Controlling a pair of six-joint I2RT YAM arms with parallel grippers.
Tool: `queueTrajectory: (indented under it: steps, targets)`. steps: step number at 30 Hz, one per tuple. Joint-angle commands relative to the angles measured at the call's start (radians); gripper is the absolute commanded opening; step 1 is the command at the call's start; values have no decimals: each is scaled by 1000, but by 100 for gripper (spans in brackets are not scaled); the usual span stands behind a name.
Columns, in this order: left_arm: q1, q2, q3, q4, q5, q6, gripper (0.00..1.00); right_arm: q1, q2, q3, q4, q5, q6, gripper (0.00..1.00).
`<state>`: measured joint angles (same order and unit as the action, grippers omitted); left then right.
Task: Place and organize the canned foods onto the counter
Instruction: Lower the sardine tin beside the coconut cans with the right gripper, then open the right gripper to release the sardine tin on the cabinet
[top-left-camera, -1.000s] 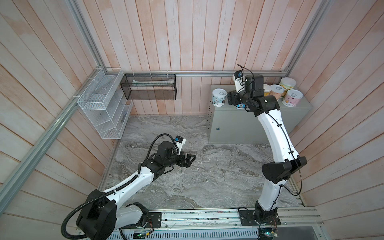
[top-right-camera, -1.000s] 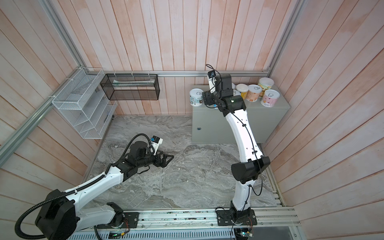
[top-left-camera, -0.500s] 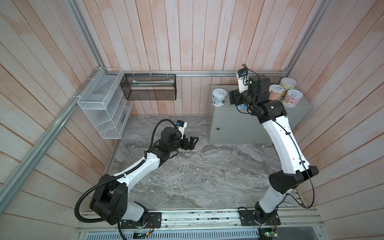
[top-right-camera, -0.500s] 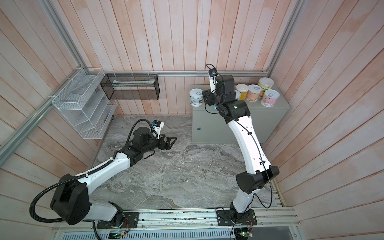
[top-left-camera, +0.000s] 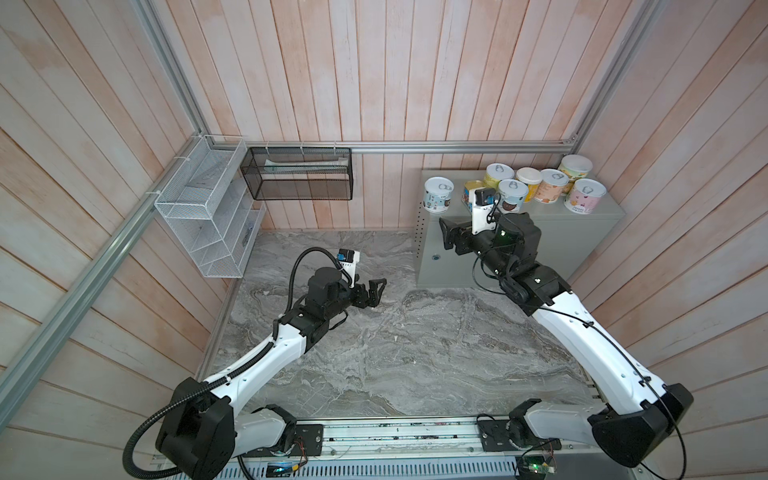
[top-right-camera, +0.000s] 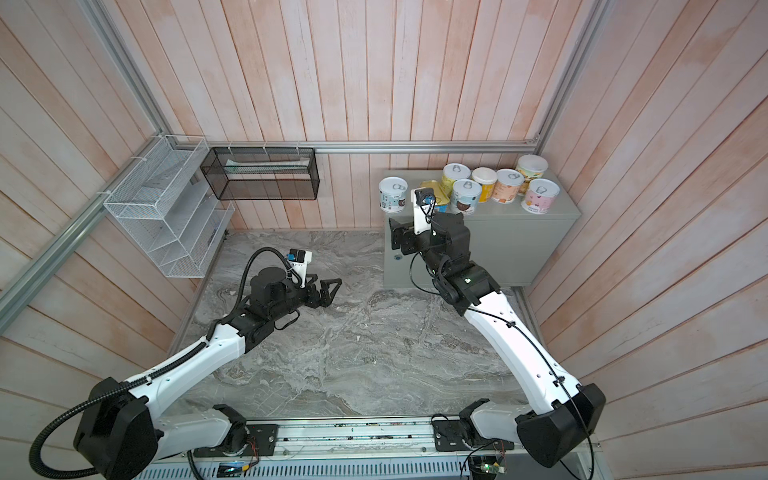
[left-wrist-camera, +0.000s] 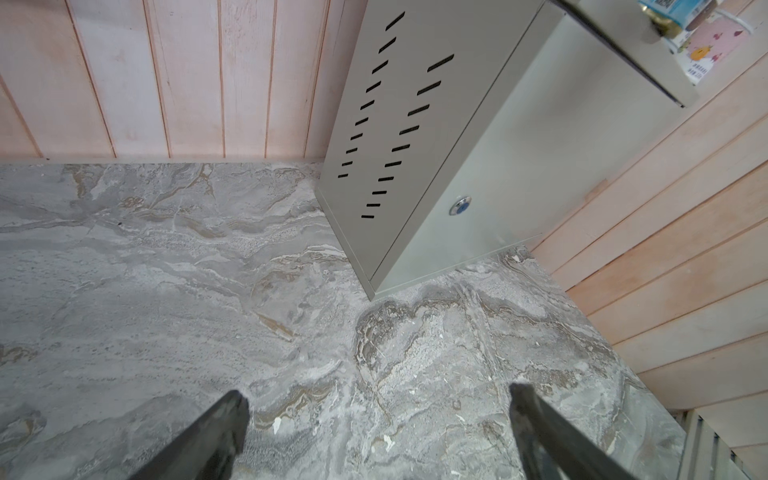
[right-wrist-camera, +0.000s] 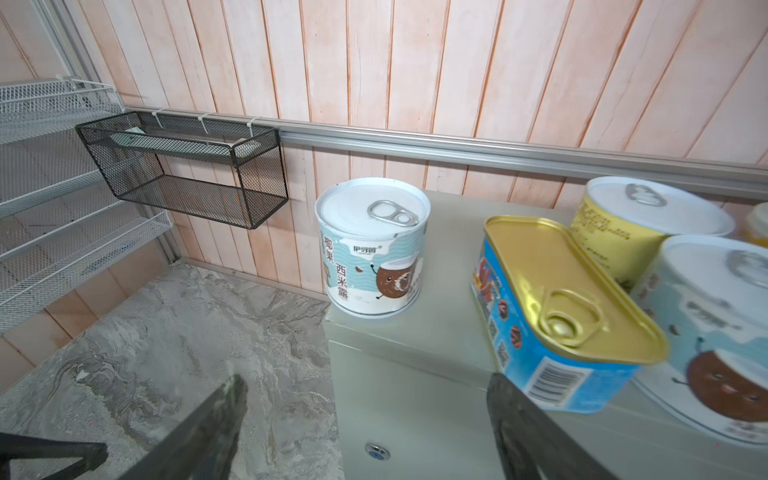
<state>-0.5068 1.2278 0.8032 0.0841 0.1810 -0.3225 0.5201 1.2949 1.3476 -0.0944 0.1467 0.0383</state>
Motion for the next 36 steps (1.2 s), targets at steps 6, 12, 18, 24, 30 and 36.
queueTrajectory:
  steps: [6, 12, 18, 24, 30, 36]
  targets:
    - [0, -57, -42, -9, -21, 35, 100, 12, 61, -41, 278, 14, -1, 93]
    - [1, -70, -70, -14, -42, 48, 100, 35, 155, 25, 293, 56, -60, 94]
    - [0, -71, -81, -8, -43, 51, 100, 61, 236, 87, 337, 166, -126, 94]
    - [1, -75, -89, -10, -51, 61, 100, 74, 313, 152, 368, 263, -178, 94]
    - [0, -65, -93, -5, -37, 63, 100, 75, 348, 191, 381, 306, -215, 94]
    - [1, -54, -91, 3, -11, 65, 100, 74, 361, 224, 363, 351, -239, 94]
